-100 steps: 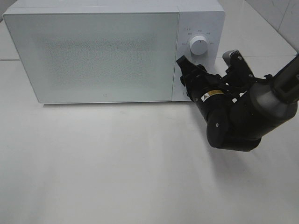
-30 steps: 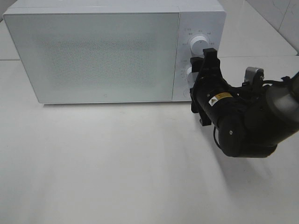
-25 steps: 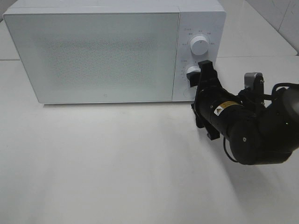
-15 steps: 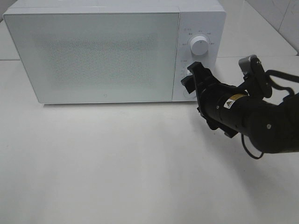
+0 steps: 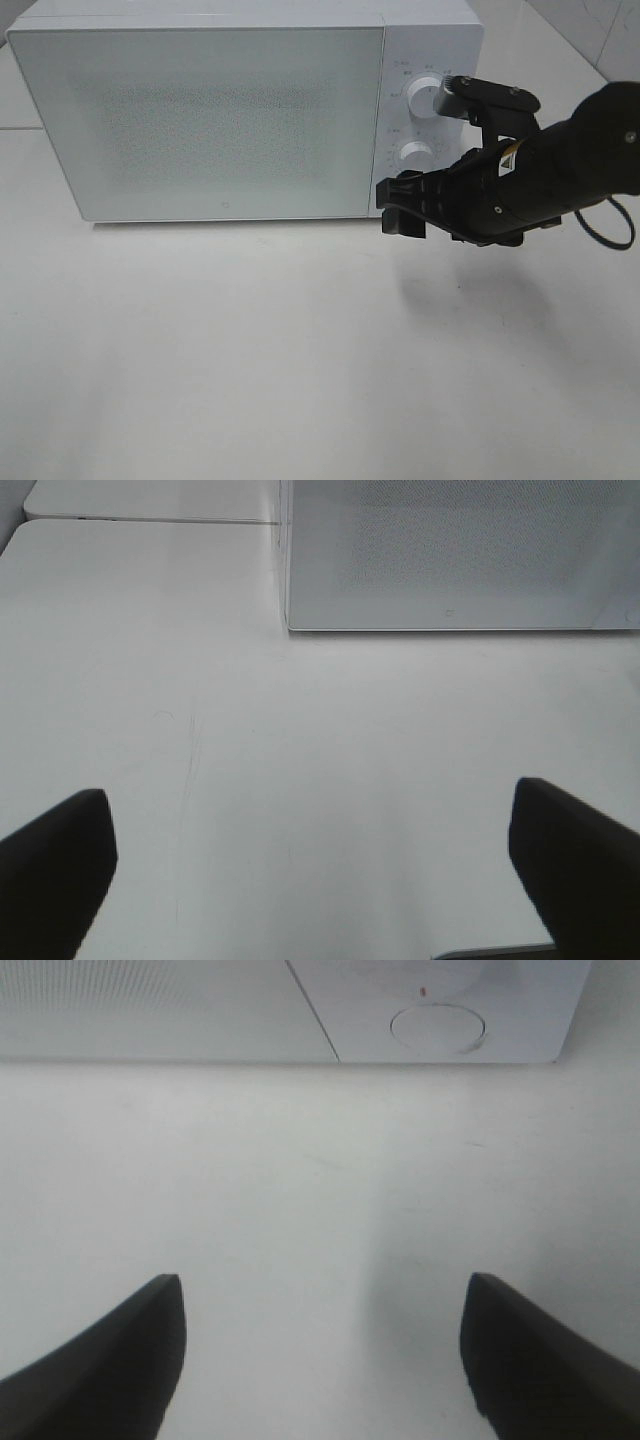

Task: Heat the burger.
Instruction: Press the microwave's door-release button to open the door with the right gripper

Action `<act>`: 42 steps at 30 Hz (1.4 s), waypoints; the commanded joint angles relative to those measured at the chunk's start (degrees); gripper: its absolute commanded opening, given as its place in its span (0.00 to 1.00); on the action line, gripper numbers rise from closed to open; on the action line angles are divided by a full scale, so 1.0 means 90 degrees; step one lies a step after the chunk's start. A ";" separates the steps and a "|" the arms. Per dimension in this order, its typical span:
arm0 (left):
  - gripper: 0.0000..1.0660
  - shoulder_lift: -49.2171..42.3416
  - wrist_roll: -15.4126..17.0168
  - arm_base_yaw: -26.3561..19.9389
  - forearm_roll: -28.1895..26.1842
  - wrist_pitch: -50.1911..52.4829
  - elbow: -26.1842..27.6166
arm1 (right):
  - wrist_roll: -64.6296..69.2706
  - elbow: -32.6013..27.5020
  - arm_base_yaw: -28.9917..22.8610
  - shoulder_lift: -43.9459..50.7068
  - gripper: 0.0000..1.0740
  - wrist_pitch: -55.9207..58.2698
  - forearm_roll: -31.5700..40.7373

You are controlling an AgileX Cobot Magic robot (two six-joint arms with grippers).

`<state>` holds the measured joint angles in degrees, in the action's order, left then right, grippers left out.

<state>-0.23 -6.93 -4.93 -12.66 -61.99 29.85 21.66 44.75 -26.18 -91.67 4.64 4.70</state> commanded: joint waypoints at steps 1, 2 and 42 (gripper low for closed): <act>0.94 -0.0108 0.0032 -0.0006 -0.0064 0.0076 -0.0025 | -0.0420 0.0267 0.0045 0.0146 0.69 0.0974 -0.0522; 0.94 -0.0108 0.0032 -0.0006 -0.0064 0.0076 -0.0025 | -0.0598 0.0433 0.0045 0.0293 0.69 0.1598 -0.0777; 0.94 -0.0108 0.0032 -0.0006 -0.0064 0.0076 -0.0025 | -0.1668 -0.1031 0.1101 0.7117 0.69 0.5475 -0.0376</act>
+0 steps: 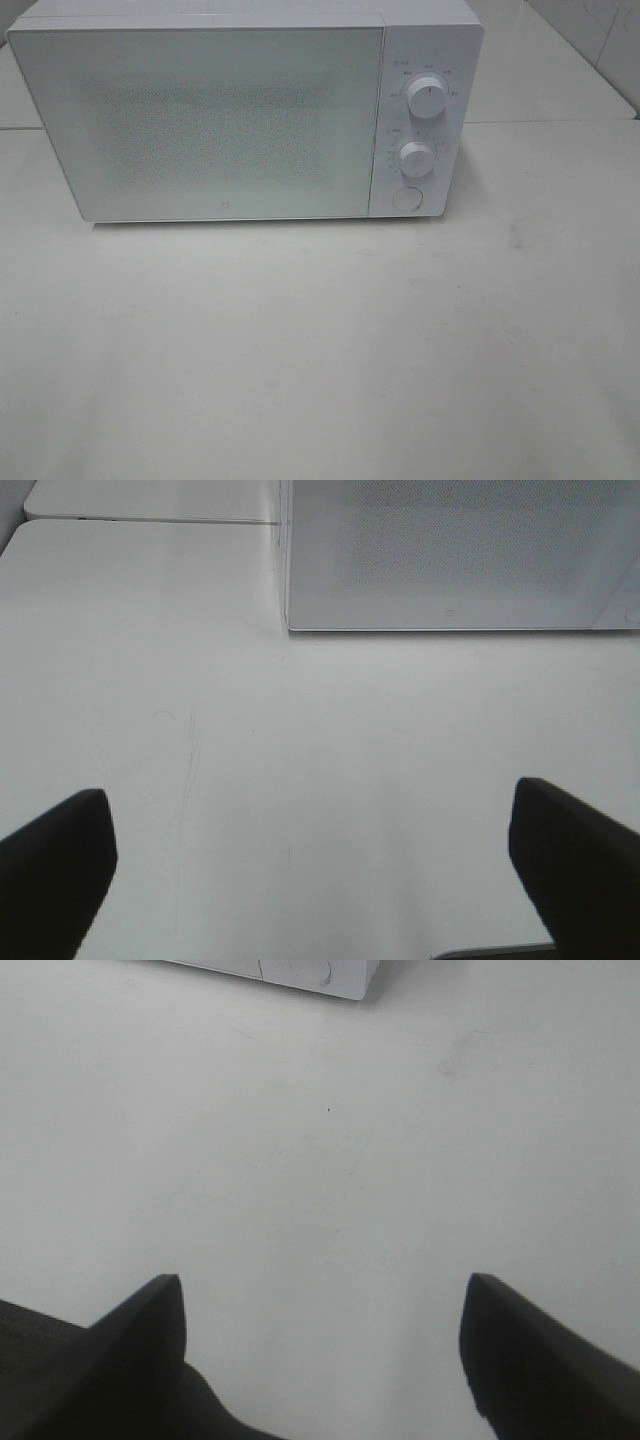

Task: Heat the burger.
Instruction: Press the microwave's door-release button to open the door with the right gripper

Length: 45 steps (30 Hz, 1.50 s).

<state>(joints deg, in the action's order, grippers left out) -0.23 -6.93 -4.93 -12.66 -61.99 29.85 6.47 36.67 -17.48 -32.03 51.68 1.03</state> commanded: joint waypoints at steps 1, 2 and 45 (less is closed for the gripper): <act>0.94 -0.0108 0.0032 -0.0006 -0.0064 0.0076 -0.0025 | 0.0019 -0.0134 0.0134 0.0490 0.69 0.0248 0.0032; 0.94 -0.0108 0.0032 -0.0006 -0.0064 0.0076 -0.0025 | 0.0025 -0.0197 0.0178 0.0707 0.69 0.0293 0.0038; 0.94 -0.0095 0.0032 -0.0006 -0.0064 0.0076 -0.0025 | -0.0019 -0.0668 0.0796 0.3457 0.69 0.0446 0.0376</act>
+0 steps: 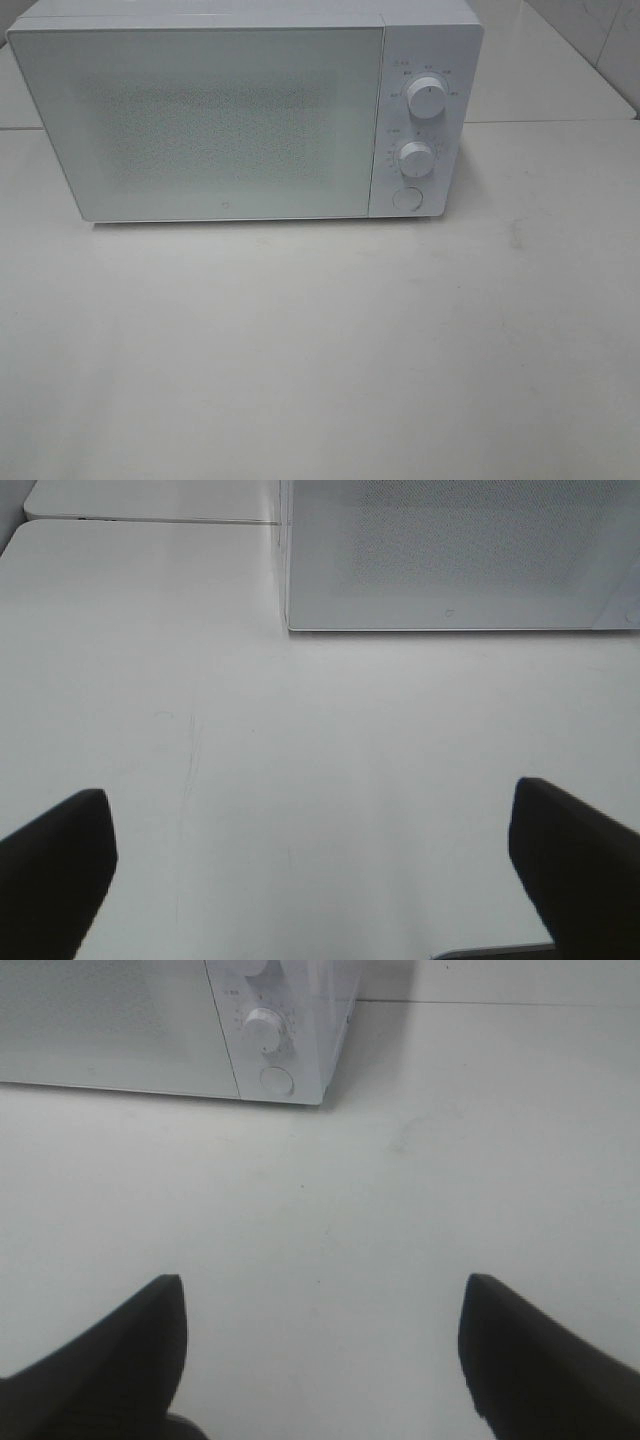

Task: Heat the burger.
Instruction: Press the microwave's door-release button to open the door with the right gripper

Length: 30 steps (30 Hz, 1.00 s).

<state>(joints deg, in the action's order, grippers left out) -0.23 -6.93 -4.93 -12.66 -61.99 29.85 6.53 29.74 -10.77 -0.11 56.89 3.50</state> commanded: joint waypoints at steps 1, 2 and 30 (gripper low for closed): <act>0.94 -0.0095 0.0032 -0.0006 -0.0064 0.0076 -0.0025 | -0.0025 0.0102 0.0051 -0.0089 0.69 -0.0134 0.0102; 0.94 -0.0095 0.0032 -0.0006 -0.0064 0.0076 -0.0025 | -0.0025 0.0134 0.0051 -0.0299 0.69 -0.0318 0.0153; 0.94 -0.0095 0.0032 -0.0006 -0.0064 0.0076 -0.0025 | -0.0197 0.0127 0.0051 -0.4361 0.69 -0.4062 0.0102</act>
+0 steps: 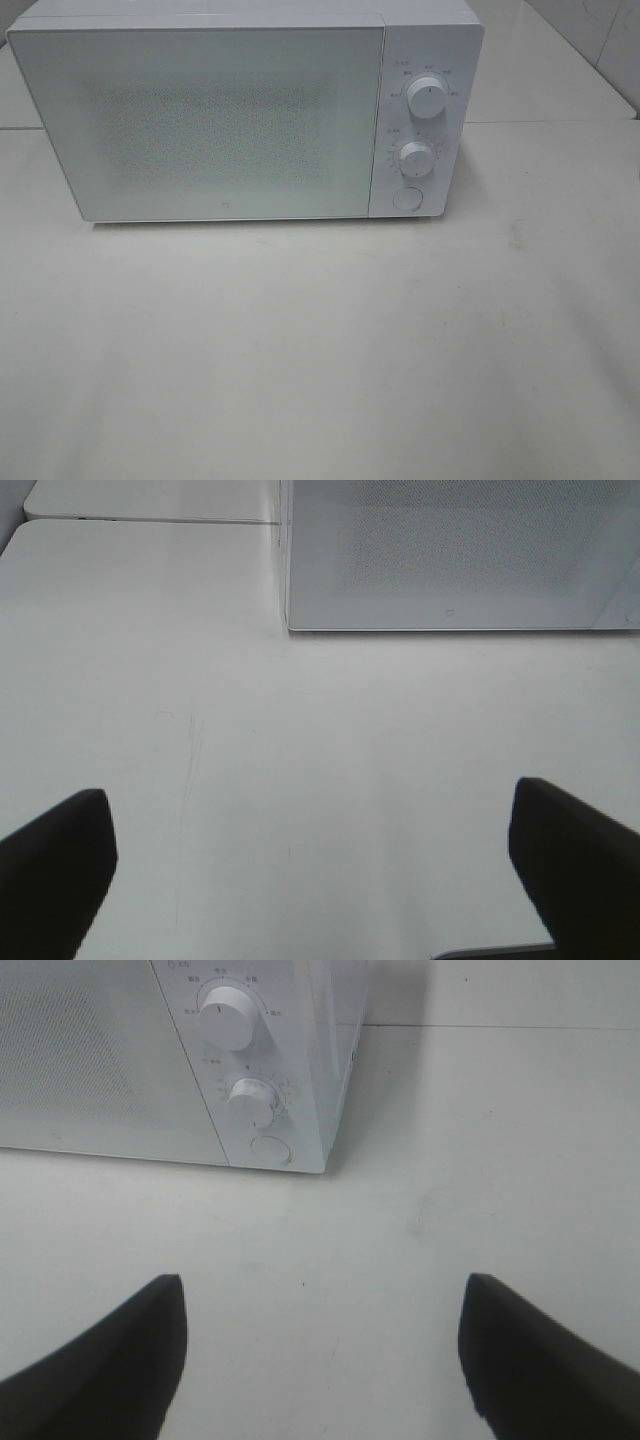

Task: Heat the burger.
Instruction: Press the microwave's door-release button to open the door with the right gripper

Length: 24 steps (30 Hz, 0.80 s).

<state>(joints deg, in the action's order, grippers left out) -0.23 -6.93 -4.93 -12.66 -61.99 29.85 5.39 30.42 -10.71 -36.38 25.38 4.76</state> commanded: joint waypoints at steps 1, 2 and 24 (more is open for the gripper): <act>0.94 -0.0095 0.0032 -0.0006 -0.0064 0.0076 -0.0025 | -0.0070 0.0051 0.0045 -0.0630 0.69 -0.0904 -0.0038; 0.94 -0.0095 0.0032 -0.0006 -0.0064 0.0076 -0.0025 | -0.0070 0.0051 0.0045 -0.0630 0.69 -0.0904 -0.0038; 0.94 -0.0095 0.0032 -0.0006 -0.0064 0.0076 -0.0025 | -0.0140 -0.0579 -0.0140 -0.3648 0.69 -0.5309 -0.0025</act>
<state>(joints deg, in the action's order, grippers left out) -0.23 -6.93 -4.93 -12.66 -61.99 29.85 4.87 25.61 -11.86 -69.16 -19.48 4.87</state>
